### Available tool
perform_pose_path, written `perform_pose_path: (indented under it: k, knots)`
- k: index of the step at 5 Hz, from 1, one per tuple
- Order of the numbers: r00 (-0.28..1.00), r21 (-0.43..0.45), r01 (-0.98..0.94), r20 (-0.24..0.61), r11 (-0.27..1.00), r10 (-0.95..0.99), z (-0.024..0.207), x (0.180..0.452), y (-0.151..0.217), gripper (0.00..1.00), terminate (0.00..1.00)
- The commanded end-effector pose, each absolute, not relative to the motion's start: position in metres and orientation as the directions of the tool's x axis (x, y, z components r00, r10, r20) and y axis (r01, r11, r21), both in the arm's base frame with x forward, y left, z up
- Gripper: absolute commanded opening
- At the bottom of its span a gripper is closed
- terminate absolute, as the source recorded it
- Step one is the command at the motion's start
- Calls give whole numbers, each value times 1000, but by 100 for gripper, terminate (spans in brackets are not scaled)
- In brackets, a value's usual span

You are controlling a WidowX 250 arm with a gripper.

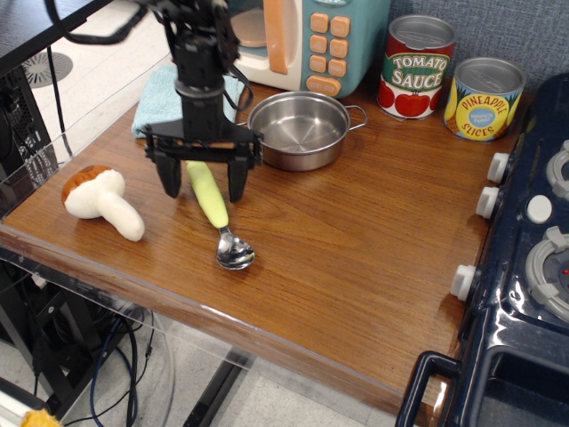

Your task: Put the spoon near the cans

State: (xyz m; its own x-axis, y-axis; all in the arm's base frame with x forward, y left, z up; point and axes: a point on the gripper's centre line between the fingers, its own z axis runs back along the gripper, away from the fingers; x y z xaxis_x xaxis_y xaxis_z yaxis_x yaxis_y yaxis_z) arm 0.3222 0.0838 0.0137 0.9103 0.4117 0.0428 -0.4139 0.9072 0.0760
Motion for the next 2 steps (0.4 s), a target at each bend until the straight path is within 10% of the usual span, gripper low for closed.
perform_pose_path:
  k: [1, 2]
  knots:
    - [887, 68, -453, 132, 889, 442, 19, 324, 80, 0, 0]
    - [882, 62, -462, 140, 885, 451, 22, 324, 80, 0, 0]
